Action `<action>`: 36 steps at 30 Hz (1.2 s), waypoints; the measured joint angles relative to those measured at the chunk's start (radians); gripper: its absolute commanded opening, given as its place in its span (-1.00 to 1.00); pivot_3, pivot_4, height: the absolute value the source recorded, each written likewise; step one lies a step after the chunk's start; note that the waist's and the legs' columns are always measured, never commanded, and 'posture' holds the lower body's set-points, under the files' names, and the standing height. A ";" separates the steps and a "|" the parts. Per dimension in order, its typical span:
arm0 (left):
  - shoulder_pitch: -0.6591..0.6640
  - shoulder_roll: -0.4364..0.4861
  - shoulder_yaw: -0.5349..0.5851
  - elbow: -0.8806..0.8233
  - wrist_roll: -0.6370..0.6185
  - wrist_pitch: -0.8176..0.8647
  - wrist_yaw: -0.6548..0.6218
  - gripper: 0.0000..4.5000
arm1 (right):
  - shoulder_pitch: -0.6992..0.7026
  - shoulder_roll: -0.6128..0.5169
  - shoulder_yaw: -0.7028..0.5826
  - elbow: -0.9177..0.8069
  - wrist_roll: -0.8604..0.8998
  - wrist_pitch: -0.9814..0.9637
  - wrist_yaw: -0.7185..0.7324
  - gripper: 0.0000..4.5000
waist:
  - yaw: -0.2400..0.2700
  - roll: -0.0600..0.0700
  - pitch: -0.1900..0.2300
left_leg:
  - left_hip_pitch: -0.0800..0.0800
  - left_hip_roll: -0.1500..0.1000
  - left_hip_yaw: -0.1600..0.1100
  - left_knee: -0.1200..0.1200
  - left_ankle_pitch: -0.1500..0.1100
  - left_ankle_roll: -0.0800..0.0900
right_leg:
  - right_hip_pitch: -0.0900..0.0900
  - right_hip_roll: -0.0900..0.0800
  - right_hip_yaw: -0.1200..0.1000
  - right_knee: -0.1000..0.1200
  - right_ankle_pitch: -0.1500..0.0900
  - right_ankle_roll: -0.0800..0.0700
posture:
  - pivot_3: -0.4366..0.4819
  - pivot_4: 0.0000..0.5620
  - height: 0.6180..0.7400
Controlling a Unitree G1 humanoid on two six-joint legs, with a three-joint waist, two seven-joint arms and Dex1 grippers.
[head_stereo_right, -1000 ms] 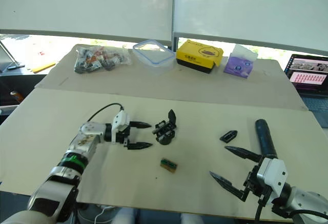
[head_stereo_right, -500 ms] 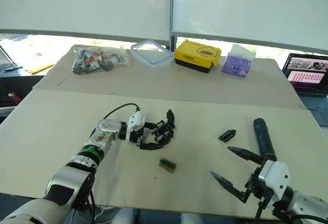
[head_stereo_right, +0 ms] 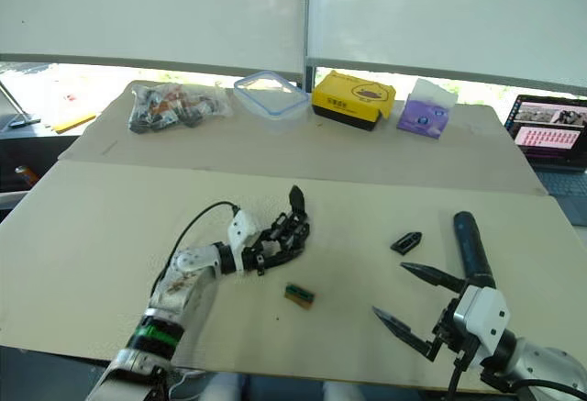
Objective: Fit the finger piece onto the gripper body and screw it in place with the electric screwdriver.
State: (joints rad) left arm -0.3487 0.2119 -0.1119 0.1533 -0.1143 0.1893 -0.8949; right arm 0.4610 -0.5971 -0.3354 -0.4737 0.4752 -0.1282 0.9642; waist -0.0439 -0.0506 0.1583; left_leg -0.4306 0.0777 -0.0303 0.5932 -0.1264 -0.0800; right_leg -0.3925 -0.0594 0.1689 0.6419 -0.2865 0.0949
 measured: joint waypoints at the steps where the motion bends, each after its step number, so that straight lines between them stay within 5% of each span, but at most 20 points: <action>1: 0.014 -0.002 -0.002 -0.054 0.001 0.060 0.039 0.02 | -0.001 0.000 0.000 0.004 0.000 0.000 0.004 1.00 | 0.000 0.000 0.000 | 0.000 0.000 0.000 0.000 0.000 0.000 | 0.000 0.000 0.000 0.000 0.000 0.000 | -0.05 -0.47 1.00; 6: 0.041 -0.031 -0.036 -0.160 0.012 0.177 0.175 0.02 | -0.028 -0.002 0.009 0.013 0.001 0.000 0.024 1.00 | 0.002 0.000 0.000 | 0.000 0.000 0.000 0.001 0.000 0.000 | 0.000 0.000 0.000 -0.001 0.000 0.000 | -0.05 -0.47 1.00; 12: 0.059 0.007 -0.081 -0.144 0.043 0.098 0.199 0.02 | -0.043 -0.017 0.009 0.037 0.007 0.000 0.047 1.00 | -0.001 0.000 0.000 | 0.000 0.000 0.000 0.001 0.000 0.000 | 0.000 0.000 0.000 -0.001 0.000 0.000 | -0.05 -0.47 1.00; 13: 0.063 0.007 -0.081 -0.142 0.041 0.089 0.200 0.38 | -0.044 -0.018 0.008 0.039 0.008 0.000 0.052 1.00 | -0.002 0.000 0.000 | 0.000 0.000 0.000 0.001 0.000 0.000 | 0.000 0.000 0.000 -0.001 0.000 -0.001 | -0.05 -0.47 1.00; 17: 0.085 0.018 -0.084 -0.142 0.029 0.077 0.186 1.00 | -0.042 -0.018 0.008 0.039 0.010 0.000 0.057 1.00 | -0.001 0.000 0.000 | 0.000 0.000 0.000 0.001 0.000 0.000 | 0.000 0.000 0.000 -0.001 0.000 -0.001 | -0.05 -0.47 1.00; 25: 0.087 0.100 -0.060 -0.115 -0.012 0.023 0.117 1.00 | -0.004 -0.017 0.004 0.030 0.010 0.000 0.050 1.00 | -0.004 0.001 -0.001 | 0.001 0.000 0.000 0.001 -0.001 -0.001 | 0.000 0.000 0.000 -0.001 0.000 -0.001 | -0.05 -0.47 1.00; 36: -0.203 0.145 -0.044 0.367 -0.075 -0.194 -0.204 1.00 | 0.006 -0.013 0.001 0.007 0.010 0.000 0.022 1.00 | 0.000 0.001 -0.001 | 0.001 -0.001 0.000 0.001 -0.003 -0.004 | 0.001 0.000 0.000 -0.002 0.000 -0.001 | -0.05 -0.47 1.00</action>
State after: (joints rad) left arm -0.5513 0.3565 -0.1557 0.5206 -0.1892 -0.0043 -1.0991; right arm 0.4675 -0.6097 -0.3343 -0.4667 0.4855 -0.1279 0.9866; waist -0.0437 -0.0495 0.1577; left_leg -0.4301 0.0771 -0.0302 0.5941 -0.1290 -0.0841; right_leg -0.3916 -0.0598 0.1689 0.6397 -0.2867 0.0937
